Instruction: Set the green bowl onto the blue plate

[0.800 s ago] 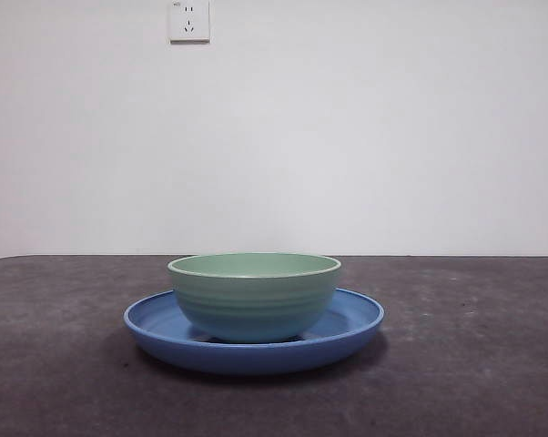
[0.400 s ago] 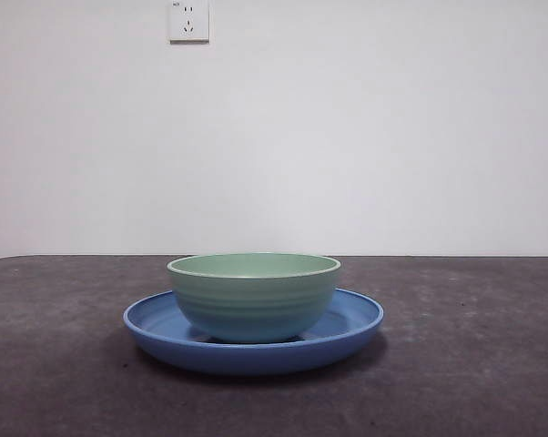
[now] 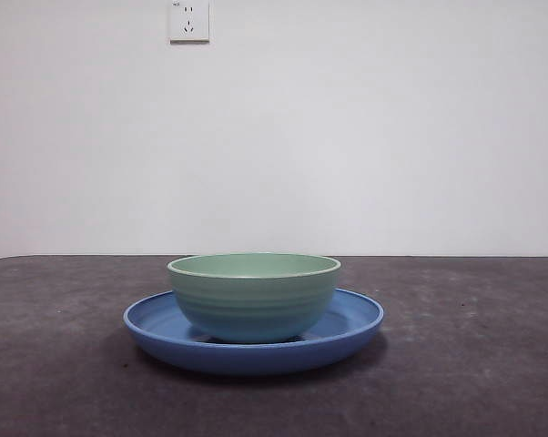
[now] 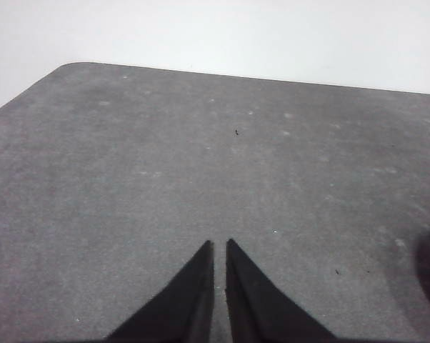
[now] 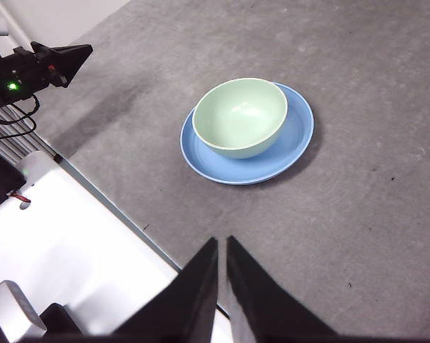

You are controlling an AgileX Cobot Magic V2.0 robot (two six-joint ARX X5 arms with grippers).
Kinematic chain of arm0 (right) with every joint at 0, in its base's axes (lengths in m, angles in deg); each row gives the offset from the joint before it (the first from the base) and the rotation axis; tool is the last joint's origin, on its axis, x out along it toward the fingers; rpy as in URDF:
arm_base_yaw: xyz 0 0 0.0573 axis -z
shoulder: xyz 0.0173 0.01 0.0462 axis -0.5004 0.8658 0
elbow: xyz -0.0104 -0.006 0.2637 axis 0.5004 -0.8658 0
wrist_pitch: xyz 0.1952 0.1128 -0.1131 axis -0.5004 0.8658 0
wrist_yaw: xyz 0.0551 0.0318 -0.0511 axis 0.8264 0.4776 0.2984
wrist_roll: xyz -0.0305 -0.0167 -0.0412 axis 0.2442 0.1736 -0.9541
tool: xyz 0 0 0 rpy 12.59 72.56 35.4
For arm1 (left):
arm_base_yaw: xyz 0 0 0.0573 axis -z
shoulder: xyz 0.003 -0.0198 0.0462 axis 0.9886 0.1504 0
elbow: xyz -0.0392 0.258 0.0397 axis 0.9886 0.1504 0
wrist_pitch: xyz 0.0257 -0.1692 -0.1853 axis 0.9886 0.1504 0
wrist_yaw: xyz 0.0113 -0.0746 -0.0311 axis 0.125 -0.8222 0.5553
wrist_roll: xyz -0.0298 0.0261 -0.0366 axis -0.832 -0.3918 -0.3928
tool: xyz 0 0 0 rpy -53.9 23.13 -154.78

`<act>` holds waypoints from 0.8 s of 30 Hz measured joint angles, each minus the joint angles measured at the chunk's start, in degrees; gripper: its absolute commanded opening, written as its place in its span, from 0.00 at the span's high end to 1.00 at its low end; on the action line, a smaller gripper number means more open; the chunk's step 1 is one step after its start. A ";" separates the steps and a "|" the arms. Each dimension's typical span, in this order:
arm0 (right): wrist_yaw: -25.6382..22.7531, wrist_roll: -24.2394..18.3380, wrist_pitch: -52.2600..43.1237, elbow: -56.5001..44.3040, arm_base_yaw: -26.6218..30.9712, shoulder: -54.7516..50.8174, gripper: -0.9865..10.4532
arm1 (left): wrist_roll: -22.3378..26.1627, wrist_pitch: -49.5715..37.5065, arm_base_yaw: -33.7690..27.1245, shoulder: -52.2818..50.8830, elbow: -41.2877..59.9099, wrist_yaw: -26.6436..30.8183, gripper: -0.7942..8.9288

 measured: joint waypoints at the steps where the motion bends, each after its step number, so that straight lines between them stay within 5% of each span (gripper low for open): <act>1: -0.02 0.00 0.02 0.00 0.00 0.00 0.90 | 0.02 0.00 0.00 0.00 0.00 0.00 0.89; 24: -0.02 0.00 0.00 0.00 0.00 0.00 0.90 | 1.77 0.00 0.00 0.00 0.00 0.07 0.89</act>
